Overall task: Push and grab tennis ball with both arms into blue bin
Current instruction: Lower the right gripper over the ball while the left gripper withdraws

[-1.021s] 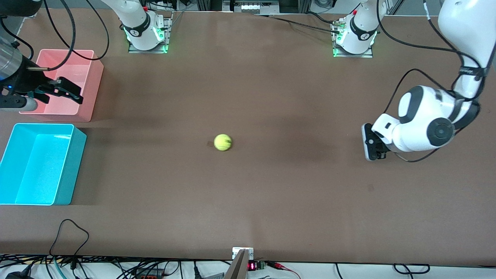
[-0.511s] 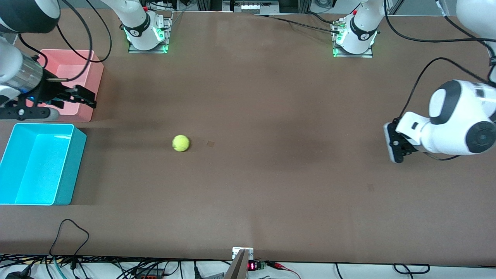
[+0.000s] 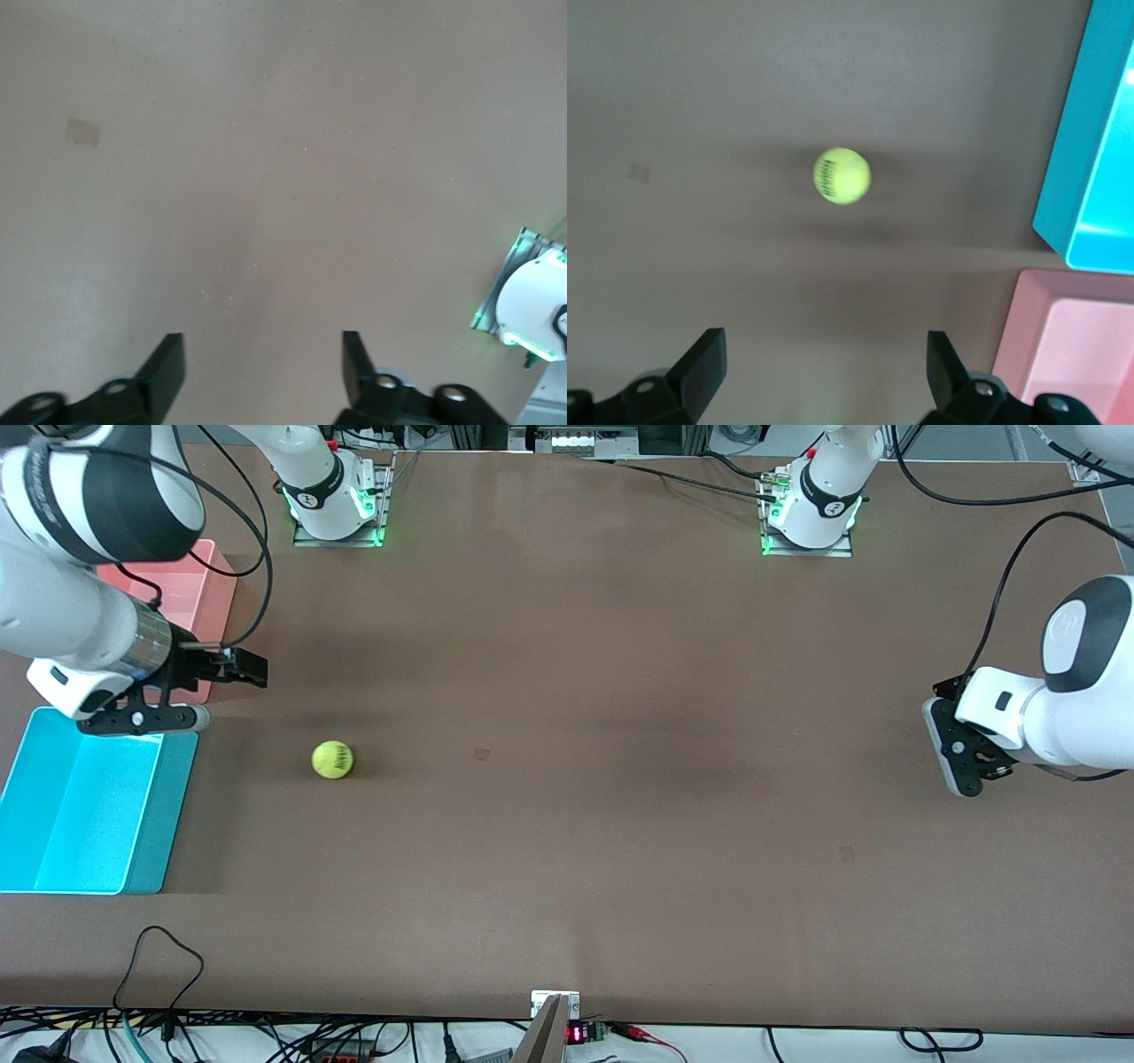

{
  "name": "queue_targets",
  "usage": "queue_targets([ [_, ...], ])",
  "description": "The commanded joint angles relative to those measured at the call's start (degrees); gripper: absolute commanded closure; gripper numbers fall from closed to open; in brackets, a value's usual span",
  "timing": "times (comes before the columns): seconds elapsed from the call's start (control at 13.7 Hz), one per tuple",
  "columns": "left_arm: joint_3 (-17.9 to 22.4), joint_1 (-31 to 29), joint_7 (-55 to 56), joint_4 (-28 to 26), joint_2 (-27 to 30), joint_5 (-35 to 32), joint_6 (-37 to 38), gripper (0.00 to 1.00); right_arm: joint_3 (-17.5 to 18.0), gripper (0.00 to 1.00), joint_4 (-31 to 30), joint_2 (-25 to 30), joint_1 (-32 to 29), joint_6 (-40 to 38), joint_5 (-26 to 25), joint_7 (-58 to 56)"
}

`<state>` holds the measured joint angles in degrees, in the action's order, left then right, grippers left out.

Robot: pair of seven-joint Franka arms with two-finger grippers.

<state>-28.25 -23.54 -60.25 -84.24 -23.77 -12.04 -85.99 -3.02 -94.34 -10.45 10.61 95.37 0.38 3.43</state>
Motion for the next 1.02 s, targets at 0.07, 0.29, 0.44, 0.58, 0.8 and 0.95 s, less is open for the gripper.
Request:
queue_targets([
  [0.07, -0.1, 0.1, 8.6, 1.1, 4.2, -0.9, 3.7, 0.00, -0.2, 0.00, -6.8, 0.4, -0.1, 9.5, 0.3, -0.6],
  [0.29, -0.7, 0.3, 16.9, 5.8, 4.3, -0.7, 8.8, 0.00, -0.3, 0.00, -9.6, -1.4, -0.4, 16.1, -0.1, -0.8],
  [0.44, -0.7, 0.7, 20.9, 7.6, 4.4, -0.5, 10.1, 0.00, -0.2, 0.00, -10.0, -3.2, -0.9, 18.1, -0.1, -1.2],
  [0.58, 1.4, 4.5, 22.0, 7.6, 5.3, -0.3, 10.0, 0.00, -0.2, 0.00, -10.1, -4.7, -2.1, 19.5, -0.1, -5.3],
  [0.8, 9.9, 10.4, 23.5, 7.4, 6.4, 0.9, 9.6, 0.00, -0.2, 0.00, -11.0, -5.1, -3.1, 20.1, -0.1, -11.8],
  [0.95, 11.9, 11.0, 27.8, 6.7, 7.9, 4.5, 7.6, 0.00, -0.2, 0.00, -12.0, -5.2, -4.1, 20.2, -0.2, -16.9],
])
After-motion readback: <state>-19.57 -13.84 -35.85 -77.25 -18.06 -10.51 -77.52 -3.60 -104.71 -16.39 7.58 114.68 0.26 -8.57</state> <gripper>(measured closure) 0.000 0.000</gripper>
